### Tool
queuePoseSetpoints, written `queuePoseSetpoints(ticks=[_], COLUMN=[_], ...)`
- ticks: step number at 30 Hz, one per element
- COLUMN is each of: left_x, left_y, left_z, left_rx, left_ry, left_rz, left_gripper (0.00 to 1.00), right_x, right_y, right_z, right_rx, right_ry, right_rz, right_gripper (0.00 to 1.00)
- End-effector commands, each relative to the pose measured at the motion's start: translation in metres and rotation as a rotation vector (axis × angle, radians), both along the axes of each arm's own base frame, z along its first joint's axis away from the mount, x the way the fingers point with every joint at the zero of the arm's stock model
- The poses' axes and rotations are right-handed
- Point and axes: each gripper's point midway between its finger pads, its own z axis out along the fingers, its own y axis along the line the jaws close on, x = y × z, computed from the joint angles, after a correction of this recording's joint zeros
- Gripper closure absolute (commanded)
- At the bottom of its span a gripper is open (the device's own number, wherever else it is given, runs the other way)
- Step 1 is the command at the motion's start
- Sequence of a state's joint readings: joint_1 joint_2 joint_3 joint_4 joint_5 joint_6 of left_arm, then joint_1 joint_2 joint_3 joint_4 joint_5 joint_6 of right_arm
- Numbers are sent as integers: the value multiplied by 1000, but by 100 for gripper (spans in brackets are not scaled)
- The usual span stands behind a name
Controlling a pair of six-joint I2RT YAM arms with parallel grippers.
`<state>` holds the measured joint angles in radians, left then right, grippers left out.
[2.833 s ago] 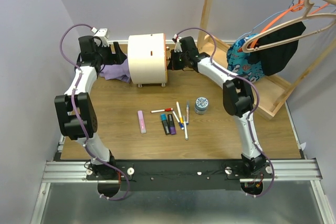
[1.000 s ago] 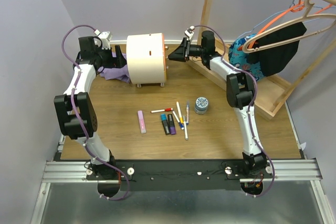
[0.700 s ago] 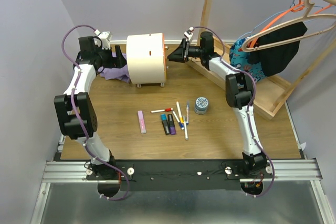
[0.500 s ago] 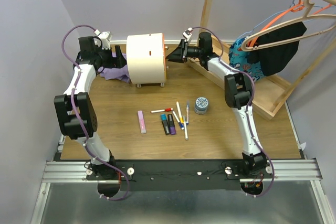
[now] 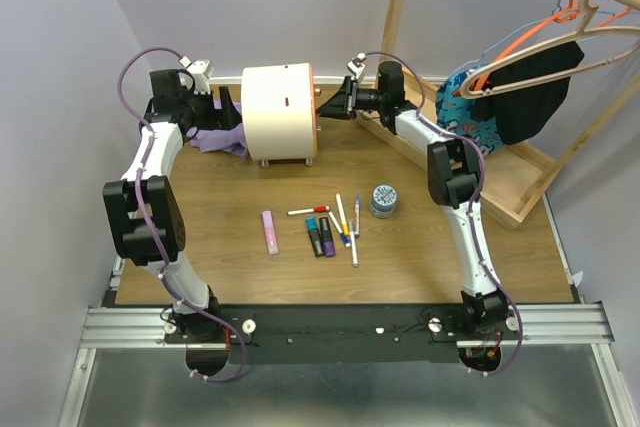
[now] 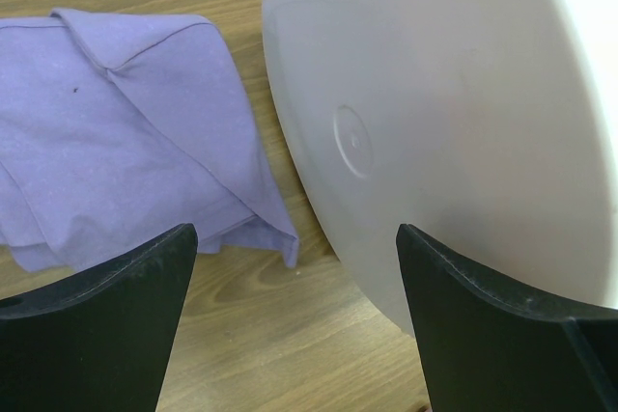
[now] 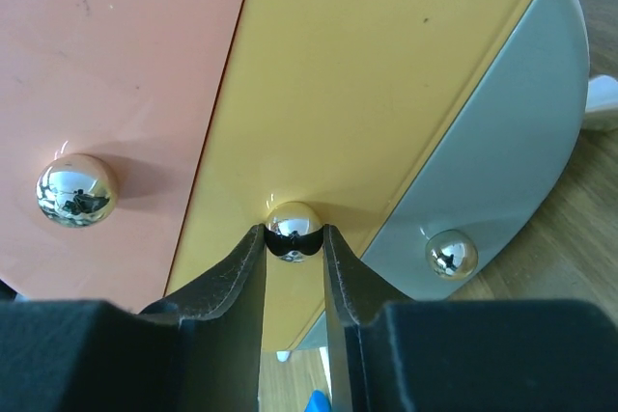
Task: Sort the stationery into containers
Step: Open the drawer in the storage box.
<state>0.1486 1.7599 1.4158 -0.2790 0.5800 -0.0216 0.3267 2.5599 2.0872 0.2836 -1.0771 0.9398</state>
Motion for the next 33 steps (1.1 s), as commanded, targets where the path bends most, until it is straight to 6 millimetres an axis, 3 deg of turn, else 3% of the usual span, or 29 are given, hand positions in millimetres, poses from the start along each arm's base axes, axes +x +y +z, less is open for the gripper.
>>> queuePoseSetpoints(ticks=[1, 7, 15, 21, 29, 33], left_x=[1, 0, 1, 2, 11, 15], left_y=[0, -1, 1, 1, 2, -1], left_z=[3, 2, 1, 0, 24, 42], left_rx=[12, 11, 10, 10, -7, -28], left_ry=[-12, -12, -13, -13, -75, -122], left_rz=[-8, -5, 1, 5, 25, 22], left_gripper=[7, 7, 7, 7, 9, 22], right_x=[9, 16, 14, 14, 12, 12], right_y=[-21, -50, -66, -78, -97, -97], right_z=[-15, -19, -17, -29, -38, -35], right_rx=[-43, -61, -74, -101, -130, -127], right_ry=[19, 23, 36, 59, 79, 76], right_rz=[-51, -85, -103, -119, -148, -150], right_gripper=[77, 77, 78, 79, 82, 81])
